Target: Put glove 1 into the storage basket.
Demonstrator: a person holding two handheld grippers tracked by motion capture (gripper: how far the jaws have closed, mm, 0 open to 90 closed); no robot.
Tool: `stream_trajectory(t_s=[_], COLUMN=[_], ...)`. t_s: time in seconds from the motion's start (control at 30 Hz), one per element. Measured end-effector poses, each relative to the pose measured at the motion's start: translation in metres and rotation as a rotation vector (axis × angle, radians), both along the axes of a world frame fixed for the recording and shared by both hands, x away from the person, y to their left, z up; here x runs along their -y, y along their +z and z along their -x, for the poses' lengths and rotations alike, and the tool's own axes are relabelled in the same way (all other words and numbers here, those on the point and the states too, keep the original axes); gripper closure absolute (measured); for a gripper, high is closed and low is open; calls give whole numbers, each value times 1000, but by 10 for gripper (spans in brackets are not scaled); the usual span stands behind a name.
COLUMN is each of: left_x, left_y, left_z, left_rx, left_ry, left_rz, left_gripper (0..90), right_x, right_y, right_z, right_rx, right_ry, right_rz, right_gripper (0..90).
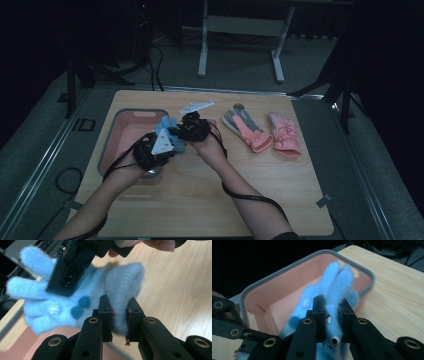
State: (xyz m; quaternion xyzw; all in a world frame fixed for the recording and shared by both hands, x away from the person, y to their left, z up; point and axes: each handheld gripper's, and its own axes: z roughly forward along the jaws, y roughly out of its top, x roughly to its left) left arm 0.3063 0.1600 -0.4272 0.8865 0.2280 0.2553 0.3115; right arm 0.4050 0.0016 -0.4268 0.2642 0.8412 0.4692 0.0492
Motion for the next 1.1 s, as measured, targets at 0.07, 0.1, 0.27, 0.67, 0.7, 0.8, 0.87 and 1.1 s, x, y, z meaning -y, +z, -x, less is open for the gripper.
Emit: stream_trajectory(t_s=[0.07,0.1,0.27,0.67,0.7,0.8,0.87,1.1], left_x=[-13,-17,-42,-68,-68,-69,-70,-66], left_y=[-3,-4,-13,-37,-38,-40,-41,-49], left_z=[1,2,5,-5,-7,-12,-14,-19], left_rx=[-9,-8,-26,-103,-111,-127,-134,-157], left_ry=[21,28,74,93,89,86,88,77], left_rz=[0,-2,-4,-31,-35,-44,-47,-79], left_gripper=[789,789,789,788,788,787,787,786], right_x=[-13,-22,-52,-84,-85,-86,-86,-83], right_y=[-2,-3,-10,-42,-43,-47,-50,-62], right_z=[-1,-1,-2,-11,-12,-16,-19,-19], right_rx=[0,-1,-9,-77,-78,-90,-99,-83], right_ry=[14,26,56,59,62,53,43,27], right_rz=[5,8,18,56,65,78,85,122], right_gripper=[800,801,800,800,800,800,800,799])
